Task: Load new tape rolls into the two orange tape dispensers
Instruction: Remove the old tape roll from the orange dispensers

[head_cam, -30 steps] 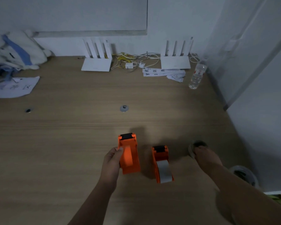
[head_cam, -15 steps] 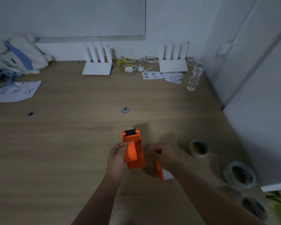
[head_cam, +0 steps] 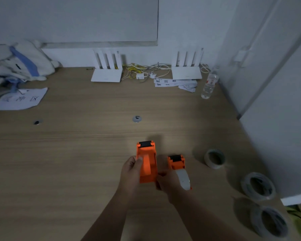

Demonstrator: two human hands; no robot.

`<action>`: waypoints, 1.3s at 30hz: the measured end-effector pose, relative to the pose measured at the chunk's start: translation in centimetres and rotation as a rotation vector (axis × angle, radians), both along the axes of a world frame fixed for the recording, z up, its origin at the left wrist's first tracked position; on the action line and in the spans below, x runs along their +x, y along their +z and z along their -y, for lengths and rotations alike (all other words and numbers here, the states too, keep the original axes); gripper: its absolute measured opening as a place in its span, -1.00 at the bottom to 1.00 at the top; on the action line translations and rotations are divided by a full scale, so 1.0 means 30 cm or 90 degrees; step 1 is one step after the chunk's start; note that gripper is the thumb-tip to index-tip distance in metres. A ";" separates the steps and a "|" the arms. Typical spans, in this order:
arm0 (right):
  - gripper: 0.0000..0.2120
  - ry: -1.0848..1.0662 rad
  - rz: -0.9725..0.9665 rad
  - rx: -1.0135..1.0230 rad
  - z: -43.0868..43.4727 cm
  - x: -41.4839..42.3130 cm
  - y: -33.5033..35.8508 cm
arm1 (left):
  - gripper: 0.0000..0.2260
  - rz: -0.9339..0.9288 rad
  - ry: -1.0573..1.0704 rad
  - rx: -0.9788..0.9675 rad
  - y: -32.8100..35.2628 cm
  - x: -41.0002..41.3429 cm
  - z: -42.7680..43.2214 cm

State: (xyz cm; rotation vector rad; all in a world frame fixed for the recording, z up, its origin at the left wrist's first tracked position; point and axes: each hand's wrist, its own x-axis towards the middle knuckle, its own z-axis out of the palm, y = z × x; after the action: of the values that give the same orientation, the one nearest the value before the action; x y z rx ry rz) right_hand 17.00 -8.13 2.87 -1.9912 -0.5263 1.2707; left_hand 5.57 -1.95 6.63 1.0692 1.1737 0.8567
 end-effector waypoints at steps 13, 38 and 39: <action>-0.93 -0.086 -0.153 -0.025 0.029 -0.029 -0.086 | -0.77 -0.203 -0.096 0.013 -0.170 -0.081 0.009; -0.85 -0.066 -0.060 -0.086 0.130 -0.069 -0.194 | -0.83 -0.301 -0.121 -0.075 -0.266 -0.121 0.085; -0.85 -0.059 -0.043 -0.080 0.133 -0.068 -0.183 | -0.81 -0.302 -0.120 -0.088 -0.257 -0.118 0.080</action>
State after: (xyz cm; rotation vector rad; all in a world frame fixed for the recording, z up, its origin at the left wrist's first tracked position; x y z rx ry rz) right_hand 14.97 -12.12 -2.62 -2.0422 -0.3245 1.3374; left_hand 2.04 -4.36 -1.08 1.2843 1.4705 0.3755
